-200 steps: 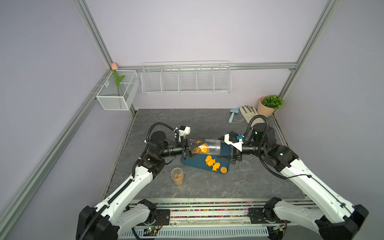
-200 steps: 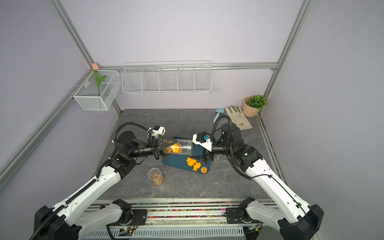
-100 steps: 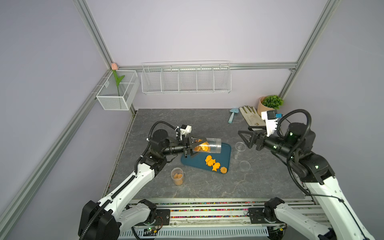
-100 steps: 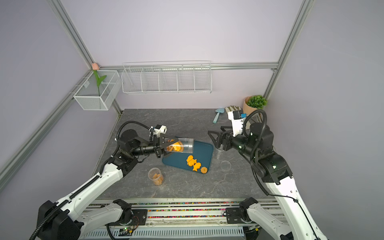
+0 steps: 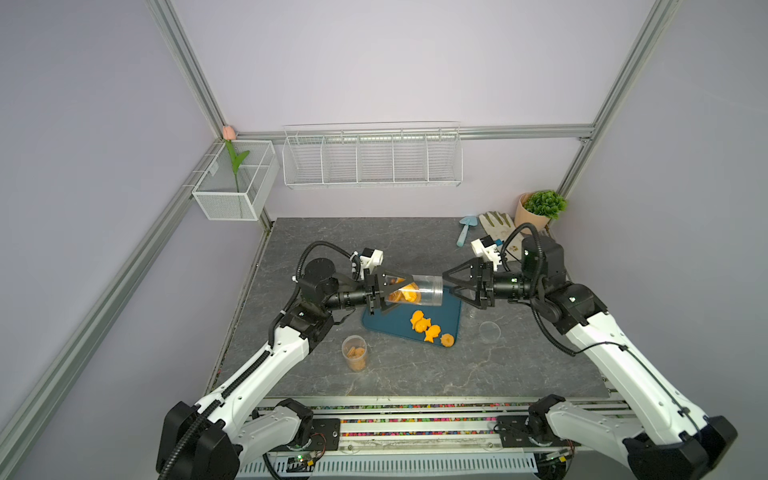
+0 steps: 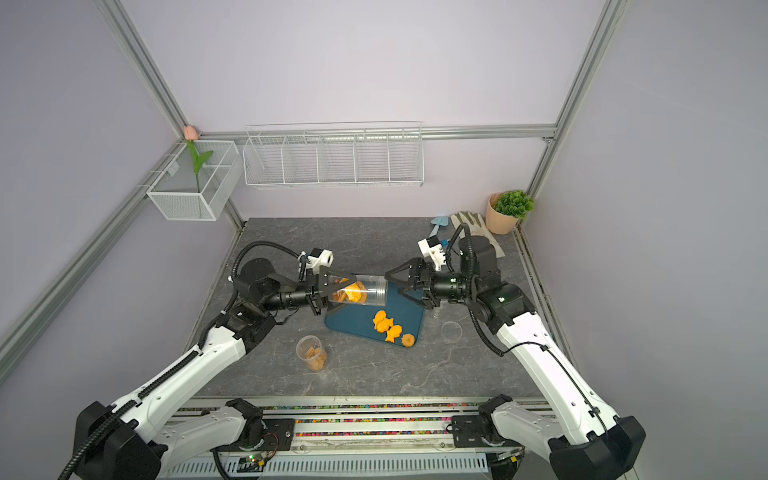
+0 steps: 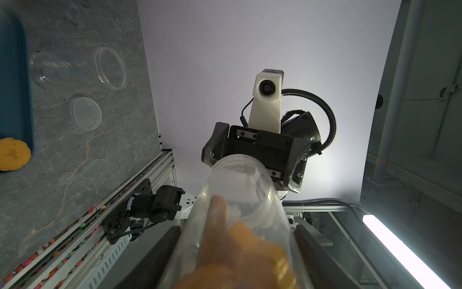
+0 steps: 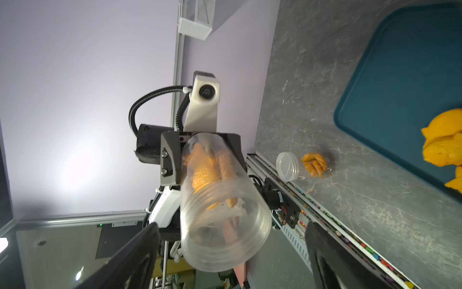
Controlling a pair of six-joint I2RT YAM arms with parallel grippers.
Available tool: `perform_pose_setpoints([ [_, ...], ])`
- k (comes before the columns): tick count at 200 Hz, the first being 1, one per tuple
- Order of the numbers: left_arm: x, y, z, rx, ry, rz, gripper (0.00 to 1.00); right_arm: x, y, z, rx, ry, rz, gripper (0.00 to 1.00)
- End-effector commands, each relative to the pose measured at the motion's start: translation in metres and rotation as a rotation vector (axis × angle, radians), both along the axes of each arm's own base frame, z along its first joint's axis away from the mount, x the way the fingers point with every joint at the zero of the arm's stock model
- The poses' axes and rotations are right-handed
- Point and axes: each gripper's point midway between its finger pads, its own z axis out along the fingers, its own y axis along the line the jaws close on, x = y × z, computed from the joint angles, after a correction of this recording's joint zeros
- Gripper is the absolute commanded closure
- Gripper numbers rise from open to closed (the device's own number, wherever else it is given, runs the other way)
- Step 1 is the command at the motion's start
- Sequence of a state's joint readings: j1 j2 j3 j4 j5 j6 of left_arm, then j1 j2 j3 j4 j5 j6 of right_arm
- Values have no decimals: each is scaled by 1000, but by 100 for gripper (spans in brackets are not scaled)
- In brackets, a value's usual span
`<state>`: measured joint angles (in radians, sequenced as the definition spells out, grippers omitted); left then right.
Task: Pour the cookies out of the jar
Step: Unscrew the lid from the jar.
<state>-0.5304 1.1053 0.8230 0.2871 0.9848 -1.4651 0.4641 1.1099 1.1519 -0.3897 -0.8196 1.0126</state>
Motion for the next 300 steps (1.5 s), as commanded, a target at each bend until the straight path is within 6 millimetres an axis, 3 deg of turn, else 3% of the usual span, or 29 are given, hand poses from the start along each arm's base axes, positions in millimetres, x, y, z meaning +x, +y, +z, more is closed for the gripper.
perform_pose_setpoints([
  [1, -8, 2, 26, -48, -70, -14, 32, -2, 12, 8, 53, 11, 35, 6],
  [78, -9, 4, 24, -47, -68, -5, 32, -6, 30, 6, 133, 52, 108, 0],
  [146, -9, 5, 21, -45, -63, 8, 32, -17, 28, 15, 169, 49, 149, 11],
  [245, -8, 6, 20, -47, -63, 21, 31, -34, 28, 24, 224, 66, 216, 12],
  [272, -8, 7, 19, -47, -60, 26, 31, -35, 28, 27, 229, 61, 224, 22],
  [300, -9, 8, 18, -46, -58, 30, 31, -36, 29, 26, 228, 63, 238, 24],
])
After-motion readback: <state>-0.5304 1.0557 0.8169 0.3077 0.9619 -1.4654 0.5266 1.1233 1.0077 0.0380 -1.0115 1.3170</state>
